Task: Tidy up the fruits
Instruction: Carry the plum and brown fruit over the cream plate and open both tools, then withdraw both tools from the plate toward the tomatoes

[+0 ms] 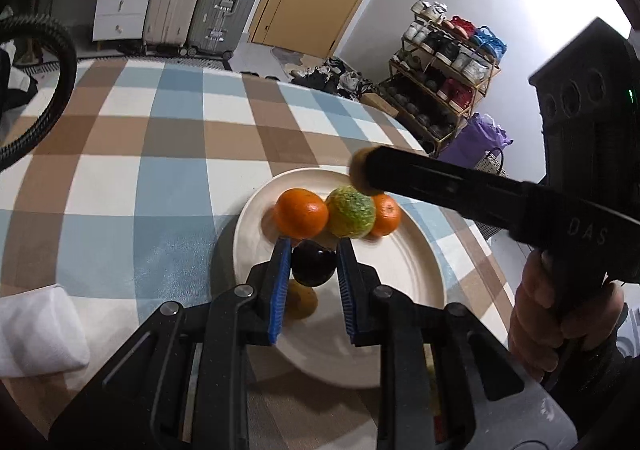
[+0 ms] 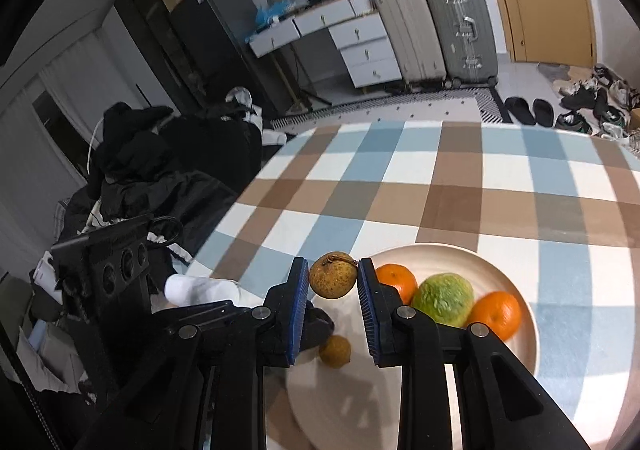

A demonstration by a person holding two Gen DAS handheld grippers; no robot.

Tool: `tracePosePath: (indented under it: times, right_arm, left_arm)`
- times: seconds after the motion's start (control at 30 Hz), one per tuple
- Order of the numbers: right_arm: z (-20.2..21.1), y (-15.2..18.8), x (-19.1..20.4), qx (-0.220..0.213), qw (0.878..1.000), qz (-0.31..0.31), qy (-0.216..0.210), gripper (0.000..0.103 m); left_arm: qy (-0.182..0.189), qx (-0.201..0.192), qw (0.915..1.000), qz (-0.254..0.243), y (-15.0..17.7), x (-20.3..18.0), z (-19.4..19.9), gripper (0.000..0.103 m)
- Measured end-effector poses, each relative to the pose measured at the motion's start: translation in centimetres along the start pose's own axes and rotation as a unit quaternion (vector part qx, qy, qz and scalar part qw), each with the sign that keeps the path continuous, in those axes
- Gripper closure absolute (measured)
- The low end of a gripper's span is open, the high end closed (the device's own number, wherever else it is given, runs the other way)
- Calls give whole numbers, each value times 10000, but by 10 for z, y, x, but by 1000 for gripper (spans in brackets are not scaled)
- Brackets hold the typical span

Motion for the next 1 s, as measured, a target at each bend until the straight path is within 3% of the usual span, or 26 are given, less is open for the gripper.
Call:
tracePosePath:
  times: [0.37, 0.57, 0.8, 0.87, 0.93, 1.0]
  right_arm:
    - [-48, 0, 2, 622, 9970, 371, 278, 77]
    - [-53, 2, -1, 665, 9965, 316, 393, 77]
    - [-33, 6, -2, 419, 9982, 191, 386, 63]
    - [-22, 9, -2, 274, 9988, 161, 370, 63]
    - [-6, 13, -1, 99, 9992, 110, 360, 55]
    - [14, 17, -1, -158, 9992, 36, 377, 51]
  left_arm:
    - [-87, 98, 9999, 65, 0, 14, -22, 83]
    - [-161, 85, 9998, 73, 0, 15, -25, 83]
    - [-162, 143, 9996, 166, 0, 18, -25, 82]
    - [-153, 112, 9997, 156, 1, 15, -20, 76]
    - [-208, 46, 9996, 159, 1, 12, -14, 56]
    - [-267, -55, 9995, 138, 2, 7, -5, 49]
Point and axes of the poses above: each gripper's, at about its wrist camera, not at the fingertips, and z roughly against the way its jaws point, x to its left, y to its underside, the point moved 3 cm from there along -z, roughly the way its jaws point, and after that the axes turned 7 degrees about x, right-handed, at the moved point
